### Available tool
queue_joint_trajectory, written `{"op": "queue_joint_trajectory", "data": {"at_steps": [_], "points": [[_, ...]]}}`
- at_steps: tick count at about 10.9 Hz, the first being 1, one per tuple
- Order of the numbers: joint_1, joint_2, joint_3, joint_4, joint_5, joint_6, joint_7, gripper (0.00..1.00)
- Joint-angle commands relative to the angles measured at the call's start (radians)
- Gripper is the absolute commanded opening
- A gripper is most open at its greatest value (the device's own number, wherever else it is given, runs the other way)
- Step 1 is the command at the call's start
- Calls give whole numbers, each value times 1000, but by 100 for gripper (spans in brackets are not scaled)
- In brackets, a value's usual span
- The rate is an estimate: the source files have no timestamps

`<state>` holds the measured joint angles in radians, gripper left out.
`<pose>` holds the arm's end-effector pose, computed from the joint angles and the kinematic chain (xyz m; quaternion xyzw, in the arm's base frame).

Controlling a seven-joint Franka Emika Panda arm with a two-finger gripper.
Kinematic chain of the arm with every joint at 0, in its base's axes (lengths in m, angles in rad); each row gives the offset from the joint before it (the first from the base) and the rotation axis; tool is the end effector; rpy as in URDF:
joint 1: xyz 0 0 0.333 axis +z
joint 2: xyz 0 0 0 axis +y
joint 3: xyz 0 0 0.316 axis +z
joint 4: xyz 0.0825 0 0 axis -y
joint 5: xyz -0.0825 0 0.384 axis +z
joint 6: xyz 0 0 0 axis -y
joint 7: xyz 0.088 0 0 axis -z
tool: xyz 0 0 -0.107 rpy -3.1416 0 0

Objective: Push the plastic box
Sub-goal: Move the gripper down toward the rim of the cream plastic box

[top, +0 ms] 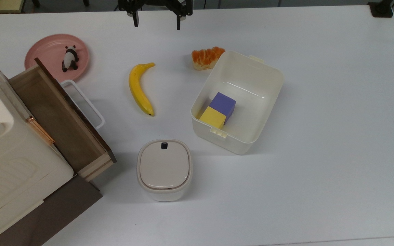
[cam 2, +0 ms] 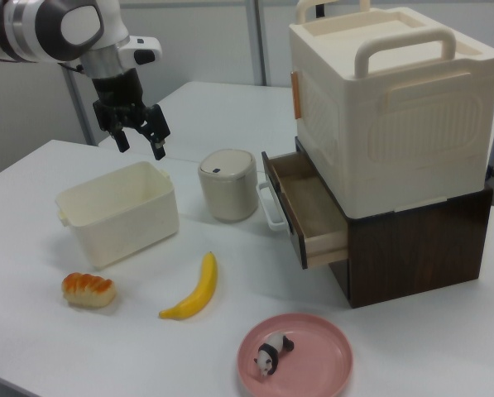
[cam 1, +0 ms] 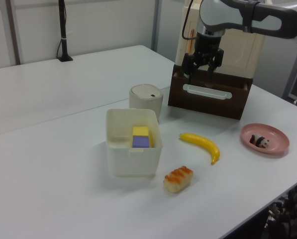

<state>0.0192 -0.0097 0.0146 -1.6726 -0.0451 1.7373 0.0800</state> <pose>0.5649 0.0150 0.5965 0.9989 -0.0202 0.0384 0.0203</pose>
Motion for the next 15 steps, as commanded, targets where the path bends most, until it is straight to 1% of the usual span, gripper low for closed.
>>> {"op": "queue_joint_trajectory", "data": {"at_steps": [1,7,8,9,10,13,15], "points": [[16,-7,-12,-4,21,-15,-37,100],[16,-10,-11,-7,21,-16,-40,100],[16,-10,-11,-9,21,-16,-74,100],[16,-10,-11,-12,21,-16,-135,100],[16,-10,-11,-25,21,-15,-229,100],[16,-7,-5,-67,21,-16,-626,100],[18,-4,-2,-94,19,-18,-863,100]]}}
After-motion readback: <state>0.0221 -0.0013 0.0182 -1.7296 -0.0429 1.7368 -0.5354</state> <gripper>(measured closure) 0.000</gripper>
